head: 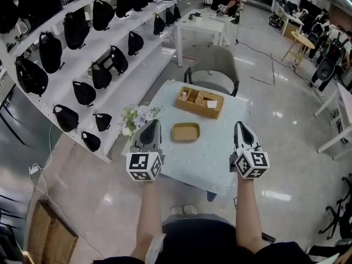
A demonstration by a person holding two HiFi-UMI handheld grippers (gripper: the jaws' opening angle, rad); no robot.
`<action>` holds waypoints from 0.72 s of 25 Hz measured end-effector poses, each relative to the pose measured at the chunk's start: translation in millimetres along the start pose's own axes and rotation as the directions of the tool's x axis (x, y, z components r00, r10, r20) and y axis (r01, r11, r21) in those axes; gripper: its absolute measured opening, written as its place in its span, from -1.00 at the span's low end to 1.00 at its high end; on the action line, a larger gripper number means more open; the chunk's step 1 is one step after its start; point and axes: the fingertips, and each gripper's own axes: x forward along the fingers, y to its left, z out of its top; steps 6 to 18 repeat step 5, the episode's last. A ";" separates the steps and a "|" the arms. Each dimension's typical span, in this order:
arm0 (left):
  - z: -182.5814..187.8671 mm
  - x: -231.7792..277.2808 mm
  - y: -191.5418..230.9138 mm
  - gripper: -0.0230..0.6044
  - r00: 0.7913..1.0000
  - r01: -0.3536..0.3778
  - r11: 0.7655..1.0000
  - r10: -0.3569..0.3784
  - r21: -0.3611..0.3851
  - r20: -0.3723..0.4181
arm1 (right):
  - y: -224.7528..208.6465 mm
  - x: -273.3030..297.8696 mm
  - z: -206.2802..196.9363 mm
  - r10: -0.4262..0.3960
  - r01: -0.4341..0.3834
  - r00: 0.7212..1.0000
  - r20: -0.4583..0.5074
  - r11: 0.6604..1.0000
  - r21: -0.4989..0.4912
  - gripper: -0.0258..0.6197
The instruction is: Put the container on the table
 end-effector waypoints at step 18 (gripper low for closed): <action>-0.8 0.9 -5.2 -0.89 1.000 0.007 1.000 -0.007 0.001 -0.009 | -1.6 -1.6 0.4 0.004 -0.004 1.000 0.000 1.000 0.006 -0.93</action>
